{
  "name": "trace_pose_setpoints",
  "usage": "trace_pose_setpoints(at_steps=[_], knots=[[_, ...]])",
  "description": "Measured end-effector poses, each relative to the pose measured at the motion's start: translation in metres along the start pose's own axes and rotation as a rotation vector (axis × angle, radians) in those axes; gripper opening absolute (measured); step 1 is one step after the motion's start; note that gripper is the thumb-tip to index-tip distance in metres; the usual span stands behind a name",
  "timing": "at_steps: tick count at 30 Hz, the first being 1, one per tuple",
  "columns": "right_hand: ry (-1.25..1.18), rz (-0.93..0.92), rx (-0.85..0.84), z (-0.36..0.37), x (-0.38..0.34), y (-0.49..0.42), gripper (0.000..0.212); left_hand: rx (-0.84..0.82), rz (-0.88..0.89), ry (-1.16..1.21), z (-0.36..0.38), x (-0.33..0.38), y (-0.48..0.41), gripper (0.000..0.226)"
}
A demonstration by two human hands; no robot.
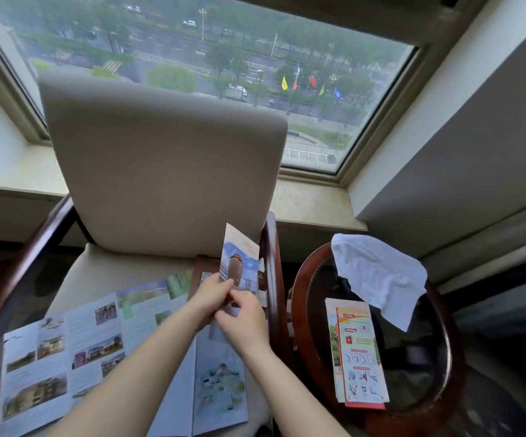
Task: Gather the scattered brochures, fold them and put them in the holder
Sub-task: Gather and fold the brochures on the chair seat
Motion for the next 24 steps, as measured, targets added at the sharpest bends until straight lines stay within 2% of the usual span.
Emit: trace_pose_setpoints(at_steps=[1, 3, 7, 10, 12, 16, 19, 22, 24], knots=[[-0.091, 0.031, -0.036, 0.002, -0.002, -0.001, 0.026, 0.024, 0.012, -0.028, -0.013, 0.004, 0.0, 0.017], [-0.204, 0.117, 0.011, -0.003, 0.005, -0.007, 0.023, 0.039, 0.028, -0.056, -0.037, 0.013, 0.005, 0.023], [-0.167, 0.396, 0.209, -0.015, 0.049, -0.015, 0.02, 0.022, 0.084, -0.077, -0.08, 0.037, 0.025, 0.02], [-0.113, 0.572, 0.183, 0.002, 0.076, -0.008, 0.032, 0.023, 0.141, -0.068, -0.116, 0.057, 0.04, 0.019], [-0.095, 0.621, 0.14, 0.02, 0.085, -0.003, 0.042, 0.025, 0.15, -0.053, -0.141, 0.069, 0.051, 0.017], [-0.192, 0.718, 0.175, 0.042, 0.092, 0.002, 0.057, 0.026, 0.124, 0.027, -0.189, 0.084, 0.071, 0.017], [-0.237, 0.771, 0.091, 0.062, 0.095, 0.0, 0.071, -0.07, 0.098, 0.108, -0.221, 0.092, 0.082, 0.023], [-0.583, 0.874, -0.1, 0.102, 0.083, 0.005, 0.066, -0.164, 0.069, 0.109, -0.248, 0.091, 0.085, 0.063], [-0.855, 0.906, -0.222, 0.122, 0.064, 0.01, 0.059, -0.177, 0.06, 0.089, -0.262, 0.087, 0.083, 0.069]])
Point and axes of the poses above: each hand's wrist, its own y-axis away from the middle knuckle, its own z-axis out of the palm, x = y × z, the point moved 7 cm from there along -y, towards the middle knuckle, and after that the axes turned 12 degrees about x, right-handed, at the moved point
